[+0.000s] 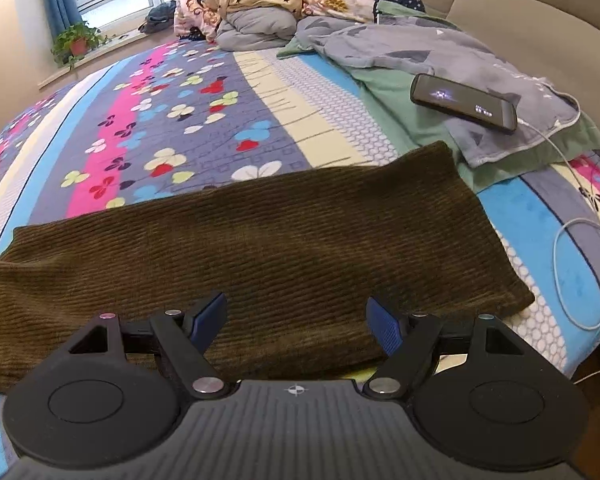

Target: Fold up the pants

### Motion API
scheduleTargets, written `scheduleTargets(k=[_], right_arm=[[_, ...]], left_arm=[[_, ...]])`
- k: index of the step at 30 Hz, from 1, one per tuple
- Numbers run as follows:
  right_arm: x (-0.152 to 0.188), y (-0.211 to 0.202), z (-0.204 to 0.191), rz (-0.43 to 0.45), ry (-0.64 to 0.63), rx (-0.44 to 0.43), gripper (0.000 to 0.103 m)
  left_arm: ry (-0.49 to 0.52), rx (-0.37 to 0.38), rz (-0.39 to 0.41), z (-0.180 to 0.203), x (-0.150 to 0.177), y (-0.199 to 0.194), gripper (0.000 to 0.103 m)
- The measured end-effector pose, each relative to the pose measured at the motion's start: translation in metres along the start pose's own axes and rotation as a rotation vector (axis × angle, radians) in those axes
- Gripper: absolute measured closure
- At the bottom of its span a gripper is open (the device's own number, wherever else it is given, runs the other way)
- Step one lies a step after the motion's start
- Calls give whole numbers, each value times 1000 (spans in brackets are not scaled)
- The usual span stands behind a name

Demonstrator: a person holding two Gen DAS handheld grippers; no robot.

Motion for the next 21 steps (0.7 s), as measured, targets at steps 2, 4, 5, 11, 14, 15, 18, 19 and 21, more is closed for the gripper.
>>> scheduleTargets(k=[2,4,5,11,14,15,18,19,21], right_arm=[[2,0,2,-2,-6,16,25],[2,-1,5,0,-1,30,25],[1,-1,6,-4,4,33,25],[-3,1,-2,0,-8,42,25],[-6,0,-15,32,-65,47,25],[-8,-1,-19,45,-78,47,25],[-7,0,-32,59,-98,39,25],[-7,1,-38,63,-102,31,25],[-4,2,-51,54,-108,4,25]], left_arm=[[28,-15,9,4,-5,7,1],[15,21,-21,7,-8,17,10],[13,32,-26,7,-9,20,49],[46,77,-9,14,-14,-6,83],[-67,242,-8,-7,-18,-46,91],[-74,244,2,-14,-19,-53,92],[-45,37,12,-48,-18,-31,103],[-79,4,-15,-63,-18,-15,103],[-180,5,-84,-83,-14,7,103]])
Point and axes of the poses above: each gripper's, at about its wrist camera, not at the fingertips, and y roughly the way its jaws point, z to its right, x to its underside, the point moved 6 cm from there along y, roughly the way its jaws point, and after that the axes turned 2 degrees about x, right-handed, at the moved point
